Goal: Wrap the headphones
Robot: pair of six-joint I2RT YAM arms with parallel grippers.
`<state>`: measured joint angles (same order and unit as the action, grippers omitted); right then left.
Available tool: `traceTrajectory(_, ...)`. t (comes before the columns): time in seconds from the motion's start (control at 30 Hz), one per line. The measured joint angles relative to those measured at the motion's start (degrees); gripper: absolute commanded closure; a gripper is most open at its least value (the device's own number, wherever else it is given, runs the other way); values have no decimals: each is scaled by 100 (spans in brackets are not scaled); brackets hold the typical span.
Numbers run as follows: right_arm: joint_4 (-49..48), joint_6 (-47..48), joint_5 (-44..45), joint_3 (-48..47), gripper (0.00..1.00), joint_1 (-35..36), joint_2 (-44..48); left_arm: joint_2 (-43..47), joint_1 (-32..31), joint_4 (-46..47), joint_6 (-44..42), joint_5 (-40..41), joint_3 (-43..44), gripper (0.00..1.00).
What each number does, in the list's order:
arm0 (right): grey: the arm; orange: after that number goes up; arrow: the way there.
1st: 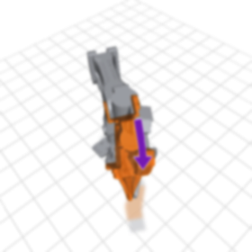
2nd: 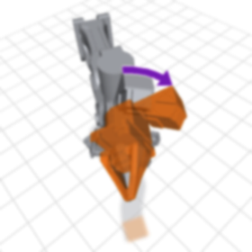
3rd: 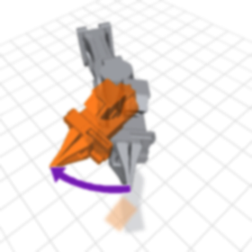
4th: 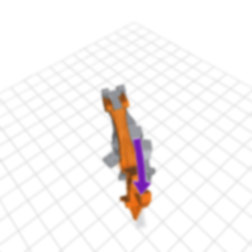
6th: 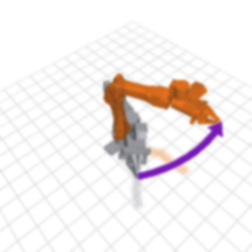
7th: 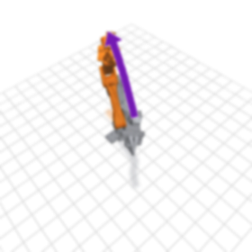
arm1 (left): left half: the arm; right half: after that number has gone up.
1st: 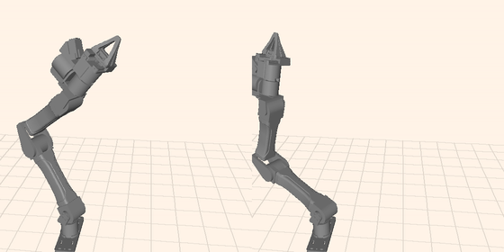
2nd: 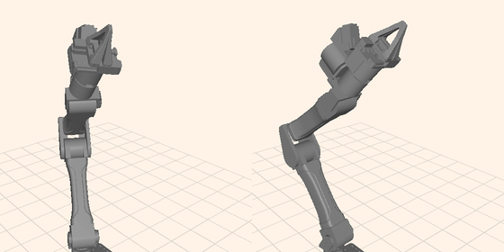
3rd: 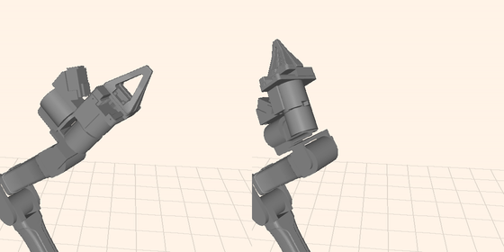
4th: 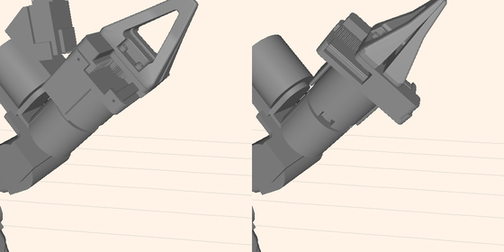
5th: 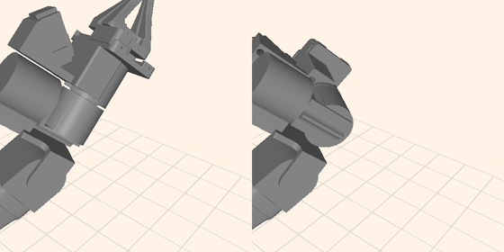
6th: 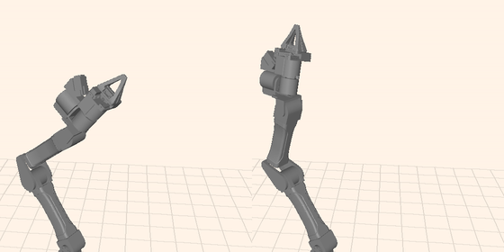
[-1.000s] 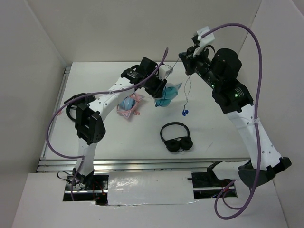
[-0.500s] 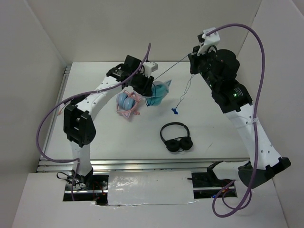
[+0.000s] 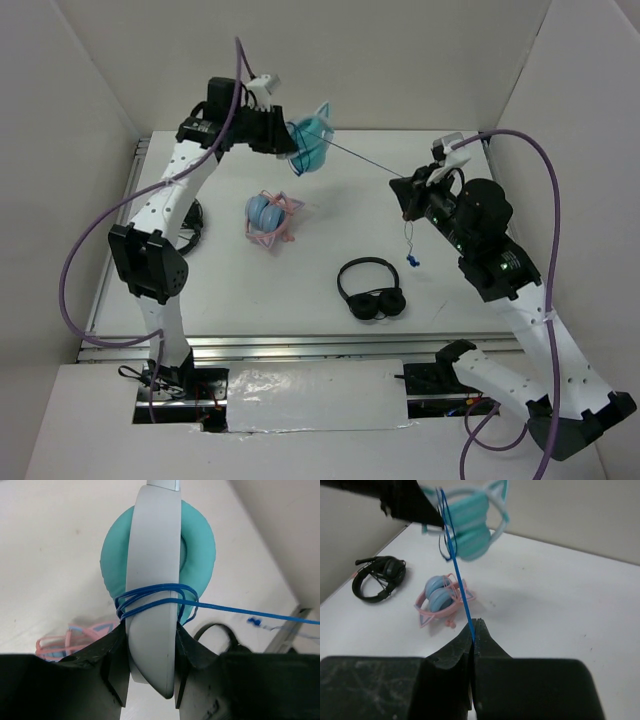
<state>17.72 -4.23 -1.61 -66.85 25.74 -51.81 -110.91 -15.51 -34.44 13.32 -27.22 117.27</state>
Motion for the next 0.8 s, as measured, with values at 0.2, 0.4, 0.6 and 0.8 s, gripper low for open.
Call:
traceTrajectory(0.2,-522,-385,-313,903,100,7,197,79,629,708,1038,-1318,435,100)
traceTrajectory(0.4,-1110,-540,-850,1572,100,4,-92,398,1167,2262,2750,-2629,-129,100)
traceTrajectory(0.6,-1596,-529,-1108,1574,100,-33,-1082,634,1237,3377,3827,-3228,-293,100)
traceTrajectory(0.8,-2223,-509,-1534,1519,100,-87,-1969,1128,1010,3895,4234,-3713,-332,100)
